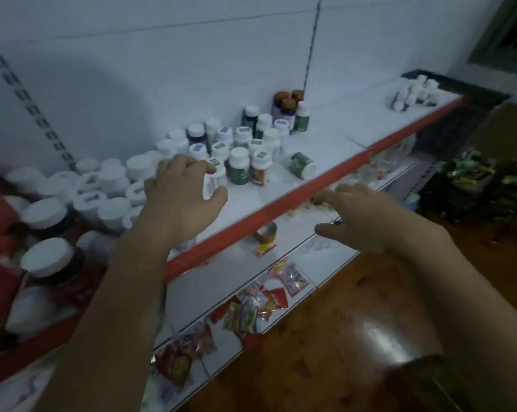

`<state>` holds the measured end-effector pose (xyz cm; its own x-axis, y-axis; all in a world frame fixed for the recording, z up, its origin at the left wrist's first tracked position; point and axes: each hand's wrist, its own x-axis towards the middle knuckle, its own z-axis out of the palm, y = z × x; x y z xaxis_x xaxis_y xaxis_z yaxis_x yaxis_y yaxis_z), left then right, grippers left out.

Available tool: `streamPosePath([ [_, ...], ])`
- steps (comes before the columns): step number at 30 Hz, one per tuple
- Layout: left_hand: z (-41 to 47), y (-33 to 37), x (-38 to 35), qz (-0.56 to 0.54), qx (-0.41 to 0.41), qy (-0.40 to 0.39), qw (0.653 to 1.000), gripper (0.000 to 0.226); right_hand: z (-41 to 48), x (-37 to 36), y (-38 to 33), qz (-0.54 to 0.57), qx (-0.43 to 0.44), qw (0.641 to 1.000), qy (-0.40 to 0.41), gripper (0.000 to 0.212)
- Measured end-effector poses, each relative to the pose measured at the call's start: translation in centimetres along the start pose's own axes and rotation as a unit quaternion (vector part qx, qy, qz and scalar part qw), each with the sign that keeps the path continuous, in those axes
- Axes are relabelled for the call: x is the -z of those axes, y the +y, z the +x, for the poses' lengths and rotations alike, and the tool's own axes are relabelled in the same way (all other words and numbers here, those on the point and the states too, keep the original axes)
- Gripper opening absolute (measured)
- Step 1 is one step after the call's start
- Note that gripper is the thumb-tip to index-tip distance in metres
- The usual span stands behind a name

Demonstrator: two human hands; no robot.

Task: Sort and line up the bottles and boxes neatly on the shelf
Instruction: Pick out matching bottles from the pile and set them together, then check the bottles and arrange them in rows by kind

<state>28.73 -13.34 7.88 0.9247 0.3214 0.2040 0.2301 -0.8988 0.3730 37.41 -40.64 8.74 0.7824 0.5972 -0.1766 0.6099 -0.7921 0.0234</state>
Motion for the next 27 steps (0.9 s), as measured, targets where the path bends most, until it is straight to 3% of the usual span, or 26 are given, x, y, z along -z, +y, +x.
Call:
streamPosePath([
  [5,5.4,8.8,-5.4,-0.039,-0.012,-0.032,0.999,0.045,-0.9,0.2,11.0,0.041,-0.049,0.996,-0.066,0.062],
  [12,15.9,20.4,-13.1,-0.062,-0.080,-0.021,0.995,0.040,4.0,-0.7,23.4,0.126,-0.111,0.984,0.052,0.045],
  [18,27.2,28.8,-20.9,-0.081,-0.114,-0.032,0.990,0.039,11.3,-1.2,34.7,0.154,-0.134,0.976,0.080,0.042],
  [27,42.5,41.3,-30.7,-0.087,-0.099,-0.148,0.980,0.049,19.7,-1.5,51.9,0.218,-0.196,0.951,0.096,0.033],
])
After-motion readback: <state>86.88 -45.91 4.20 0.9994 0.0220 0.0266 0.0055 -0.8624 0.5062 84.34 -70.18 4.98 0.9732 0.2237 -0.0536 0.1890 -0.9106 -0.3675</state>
